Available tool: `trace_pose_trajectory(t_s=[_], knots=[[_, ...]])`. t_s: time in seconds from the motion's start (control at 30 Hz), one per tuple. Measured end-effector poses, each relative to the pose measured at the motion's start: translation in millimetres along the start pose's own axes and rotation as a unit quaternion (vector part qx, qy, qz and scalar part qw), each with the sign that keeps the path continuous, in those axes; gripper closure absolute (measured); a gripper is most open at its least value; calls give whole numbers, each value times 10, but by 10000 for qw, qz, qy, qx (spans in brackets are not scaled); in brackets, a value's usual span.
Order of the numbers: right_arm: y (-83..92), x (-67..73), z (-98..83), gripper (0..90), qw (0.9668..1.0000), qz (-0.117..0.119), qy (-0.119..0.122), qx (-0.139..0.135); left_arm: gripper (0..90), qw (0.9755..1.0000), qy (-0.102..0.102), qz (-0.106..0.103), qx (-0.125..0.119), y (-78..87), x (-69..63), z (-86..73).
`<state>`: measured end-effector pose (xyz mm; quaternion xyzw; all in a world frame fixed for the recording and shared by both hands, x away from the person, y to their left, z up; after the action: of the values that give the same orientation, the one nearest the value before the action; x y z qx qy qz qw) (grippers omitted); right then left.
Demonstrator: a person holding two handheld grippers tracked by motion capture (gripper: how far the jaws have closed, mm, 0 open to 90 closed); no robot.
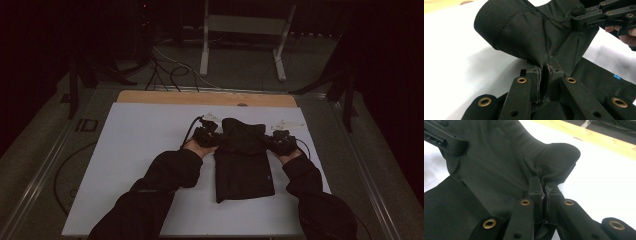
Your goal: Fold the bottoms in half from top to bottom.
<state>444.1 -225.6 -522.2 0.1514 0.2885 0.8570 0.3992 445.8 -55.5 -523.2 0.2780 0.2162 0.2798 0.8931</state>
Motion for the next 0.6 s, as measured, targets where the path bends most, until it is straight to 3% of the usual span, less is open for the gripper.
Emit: trace_pose_trajectory(t_s=[0.6], knots=[[114,158,-133,866,10000,56,12,-43,840,9999,-94,-35,-90,99,-207,-179]])
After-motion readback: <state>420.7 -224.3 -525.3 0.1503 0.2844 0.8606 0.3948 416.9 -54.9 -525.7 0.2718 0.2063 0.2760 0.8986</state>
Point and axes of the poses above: each handheld gripper's, and its own axes: y roughly backward along the jaws, z roughly out of its top, x roughly to its left, the point moved 9 cm from there along -y, roughly forward along the jaws, and after that the axes turned 4 degrees about z, right-handed, at the moved point
